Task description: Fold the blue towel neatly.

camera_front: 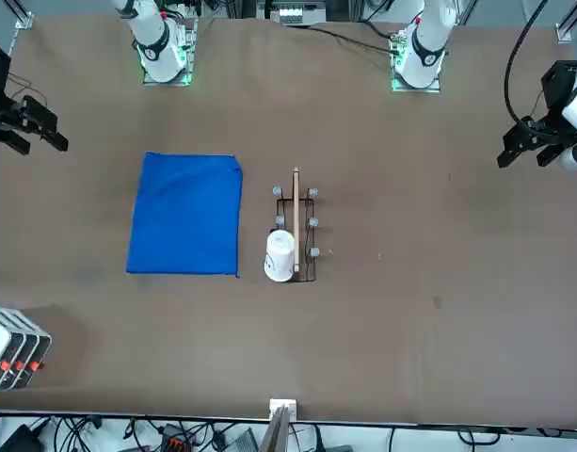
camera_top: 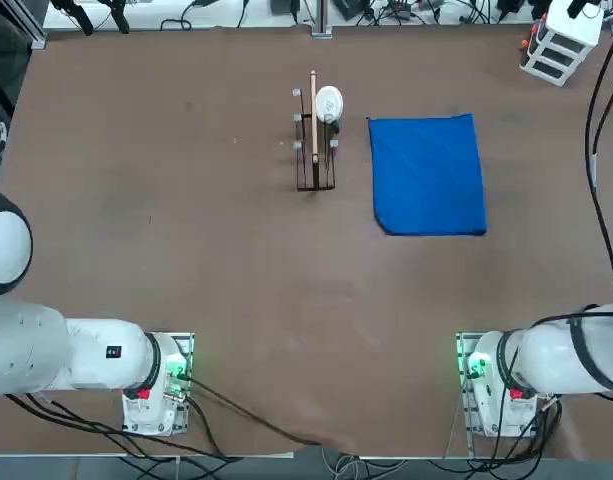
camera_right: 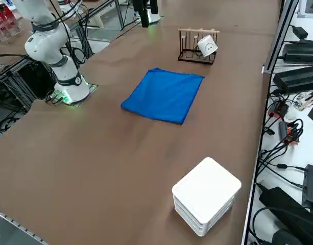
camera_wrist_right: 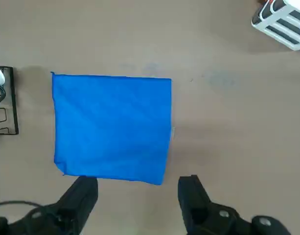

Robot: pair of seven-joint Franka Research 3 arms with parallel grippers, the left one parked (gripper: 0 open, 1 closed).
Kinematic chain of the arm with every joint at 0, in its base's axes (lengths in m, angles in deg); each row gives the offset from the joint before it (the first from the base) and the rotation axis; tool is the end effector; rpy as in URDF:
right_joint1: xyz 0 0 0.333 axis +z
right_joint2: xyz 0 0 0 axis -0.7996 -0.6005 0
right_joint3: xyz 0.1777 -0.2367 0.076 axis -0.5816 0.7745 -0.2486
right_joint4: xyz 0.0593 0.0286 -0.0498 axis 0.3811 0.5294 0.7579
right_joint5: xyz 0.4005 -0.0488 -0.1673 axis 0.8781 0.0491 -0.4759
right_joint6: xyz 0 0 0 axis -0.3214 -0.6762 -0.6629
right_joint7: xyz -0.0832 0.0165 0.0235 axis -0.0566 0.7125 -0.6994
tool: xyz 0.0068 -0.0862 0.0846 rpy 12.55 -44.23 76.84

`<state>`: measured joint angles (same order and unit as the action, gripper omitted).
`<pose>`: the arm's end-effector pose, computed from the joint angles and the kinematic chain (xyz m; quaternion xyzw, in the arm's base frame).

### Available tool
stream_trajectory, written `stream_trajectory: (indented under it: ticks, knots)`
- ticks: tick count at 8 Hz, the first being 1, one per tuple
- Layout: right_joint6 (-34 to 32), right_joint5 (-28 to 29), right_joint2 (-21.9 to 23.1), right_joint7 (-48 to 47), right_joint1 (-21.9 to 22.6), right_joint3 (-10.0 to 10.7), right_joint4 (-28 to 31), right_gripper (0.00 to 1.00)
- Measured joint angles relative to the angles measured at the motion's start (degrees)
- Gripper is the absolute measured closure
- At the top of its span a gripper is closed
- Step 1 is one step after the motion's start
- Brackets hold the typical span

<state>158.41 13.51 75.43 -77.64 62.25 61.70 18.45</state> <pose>0.5951 -0.0045 0.6145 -0.9995 -0.0180 0.0070 0.0254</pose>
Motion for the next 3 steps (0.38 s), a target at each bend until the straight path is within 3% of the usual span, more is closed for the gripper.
stream_trajectory:
  ticks: [3]
  knots:
    - [0.3, 0.0, 0.0, 0.0, 0.1, 0.0, -0.6, 0.0]
